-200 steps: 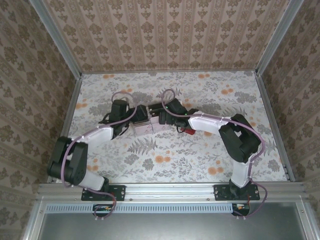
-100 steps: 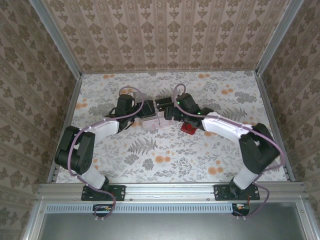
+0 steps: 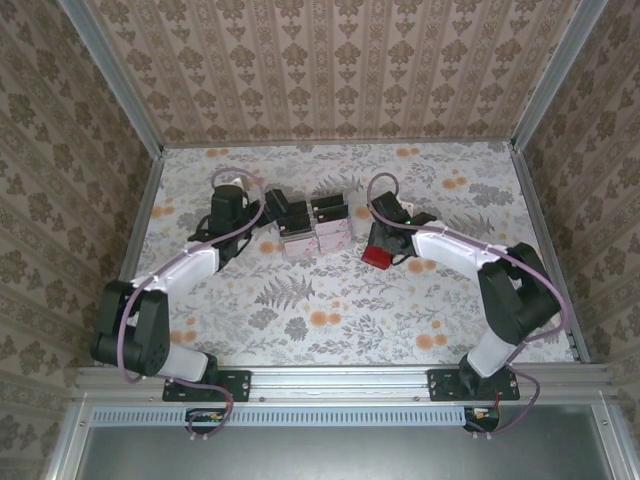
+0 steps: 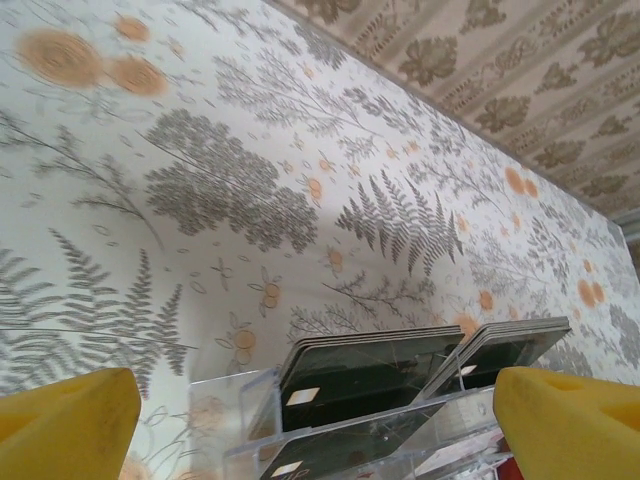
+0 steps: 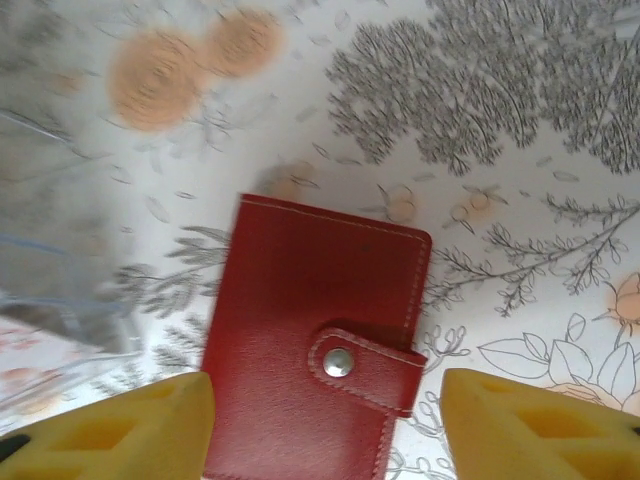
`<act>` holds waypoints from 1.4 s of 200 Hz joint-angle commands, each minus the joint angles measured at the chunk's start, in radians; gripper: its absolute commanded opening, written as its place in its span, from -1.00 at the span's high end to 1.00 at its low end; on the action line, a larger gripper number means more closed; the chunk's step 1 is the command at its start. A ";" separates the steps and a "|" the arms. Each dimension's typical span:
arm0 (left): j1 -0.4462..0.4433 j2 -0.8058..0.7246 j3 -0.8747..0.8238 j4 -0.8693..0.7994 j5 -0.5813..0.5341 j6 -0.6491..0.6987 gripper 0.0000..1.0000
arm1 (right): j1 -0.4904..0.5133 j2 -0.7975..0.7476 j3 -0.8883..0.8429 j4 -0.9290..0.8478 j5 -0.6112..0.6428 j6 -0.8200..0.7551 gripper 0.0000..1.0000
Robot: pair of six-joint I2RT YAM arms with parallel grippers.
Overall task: Put the credit cards into the card holder
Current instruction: Pick up the card holder from the center of the table.
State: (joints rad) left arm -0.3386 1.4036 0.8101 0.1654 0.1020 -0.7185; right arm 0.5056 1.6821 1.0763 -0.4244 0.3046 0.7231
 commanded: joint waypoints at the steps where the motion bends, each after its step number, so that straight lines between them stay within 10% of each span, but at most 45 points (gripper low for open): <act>1: 0.006 -0.078 -0.025 -0.092 -0.068 -0.002 -0.99 | 0.001 0.056 0.058 -0.075 0.061 0.019 -0.10; 186: 0.009 -0.239 -0.138 -0.150 -0.044 -0.003 -1.00 | -0.001 0.190 0.098 -0.080 0.049 0.019 0.10; 280: 0.009 -0.263 -0.129 -0.166 -0.030 -0.003 -1.00 | 0.001 0.092 -0.006 -0.032 0.000 -0.009 1.00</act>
State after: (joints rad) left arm -0.3367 1.1698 0.6800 0.0288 0.0559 -0.7185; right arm 0.5056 1.8236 1.1141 -0.4419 0.3367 0.7296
